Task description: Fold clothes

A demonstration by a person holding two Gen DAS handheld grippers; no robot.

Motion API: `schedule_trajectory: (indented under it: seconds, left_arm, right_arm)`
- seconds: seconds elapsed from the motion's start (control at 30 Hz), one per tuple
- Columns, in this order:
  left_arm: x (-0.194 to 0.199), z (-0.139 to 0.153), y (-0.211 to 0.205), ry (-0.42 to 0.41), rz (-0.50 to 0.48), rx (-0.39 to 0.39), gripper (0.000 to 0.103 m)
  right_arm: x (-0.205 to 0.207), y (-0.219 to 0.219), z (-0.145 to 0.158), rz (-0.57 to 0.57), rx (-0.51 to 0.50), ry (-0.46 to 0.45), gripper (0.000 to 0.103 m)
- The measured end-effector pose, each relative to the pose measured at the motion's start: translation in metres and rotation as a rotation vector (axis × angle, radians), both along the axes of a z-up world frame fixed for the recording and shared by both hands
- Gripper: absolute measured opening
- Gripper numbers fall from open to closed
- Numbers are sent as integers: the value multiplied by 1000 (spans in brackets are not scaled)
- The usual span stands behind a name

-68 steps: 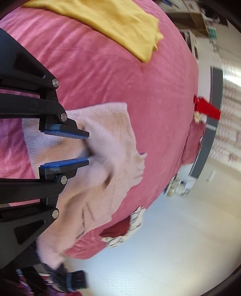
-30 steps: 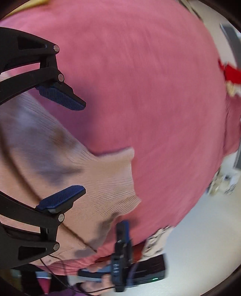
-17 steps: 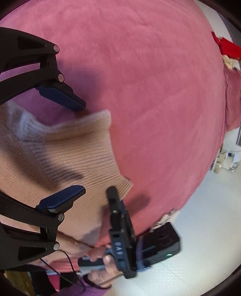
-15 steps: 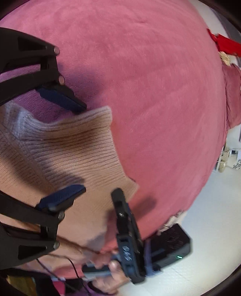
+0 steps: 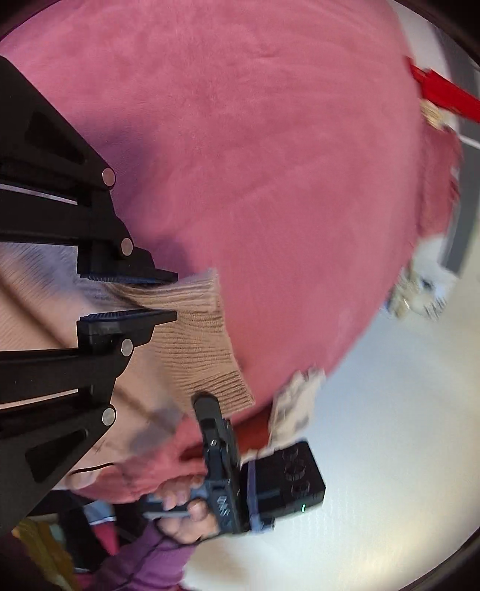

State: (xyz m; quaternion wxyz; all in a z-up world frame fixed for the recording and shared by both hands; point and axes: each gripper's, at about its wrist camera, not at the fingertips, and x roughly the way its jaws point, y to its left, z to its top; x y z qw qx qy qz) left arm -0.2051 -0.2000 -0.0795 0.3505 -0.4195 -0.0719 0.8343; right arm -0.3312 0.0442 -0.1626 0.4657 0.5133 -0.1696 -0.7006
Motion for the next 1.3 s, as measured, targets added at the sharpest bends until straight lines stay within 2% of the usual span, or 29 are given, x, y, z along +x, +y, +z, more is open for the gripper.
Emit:
schedule_trajectory:
  seconds: [0.1, 0.17, 0.3, 0.4, 0.43, 0.5, 0.57, 0.63, 0.77, 0.83, 0.87, 0.93, 1.0, 1.03, 1.1, 1.17, 1.2, 1.3]
  left_arm:
    - [58, 16, -5, 81, -73, 23, 13]
    - [96, 11, -3, 98, -109, 7, 13]
    - [144, -31, -4, 24, -125, -79, 13]
    - [163, -63, 6, -55, -138, -205, 13]
    - [171, -64, 7, -53, -138, -225, 13]
    - [181, -55, 3, -33, -139, -242, 13]
    - [187, -41, -7, -20, -120, -253, 14]
    - [189, -25, -19, 18, -49, -257, 14]
    - [173, -8, -15, 93, 87, -219, 24]
    - [162, -7, -5, 112, 131, -202, 43]
    - [155, -12, 7, 104, 132, -196, 49]
    - [141, -23, 31, 88, 135, -186, 50]
    - [131, -43, 49, 60, 139, -276, 50]
    - [128, -62, 58, 35, 138, -353, 50]
    - [136, -75, 71, 105, 124, -441, 53]
    - [146, -83, 81, 198, 108, -513, 54]
    - [147, -81, 82, 202, 106, -520, 54]
    - [142, -55, 65, 132, 121, -456, 54]
  right_arm:
    - [44, 11, 14, 62, 1, 39, 5]
    - [73, 15, 16, 105, 31, 65, 5]
    - [126, 14, -16, 137, 143, 76, 5]
    - [152, 10, -41, 120, 252, 117, 14]
    - [161, 9, -49, 117, 287, 133, 21]
    - [173, 16, -56, 129, 306, 95, 22]
    - [188, 22, -53, 156, 315, 56, 22]
    - [200, 31, -43, 155, 334, 87, 22]
    - [194, 40, -8, 21, 250, 195, 23]
    - [174, 32, 0, -62, 203, 211, 24]
    - [164, 27, 0, -89, 180, 200, 25]
    - [153, 5, -11, -90, 200, 182, 25]
    - [142, -18, -23, -86, 227, 163, 26]
    - [141, -32, -36, -73, 283, 158, 26]
    - [143, -50, -63, -27, 404, 158, 26]
    - [153, -50, -69, -56, 386, 260, 26]
    - [156, -48, -68, -62, 379, 270, 26]
    - [161, -26, -49, -111, 328, 241, 26]
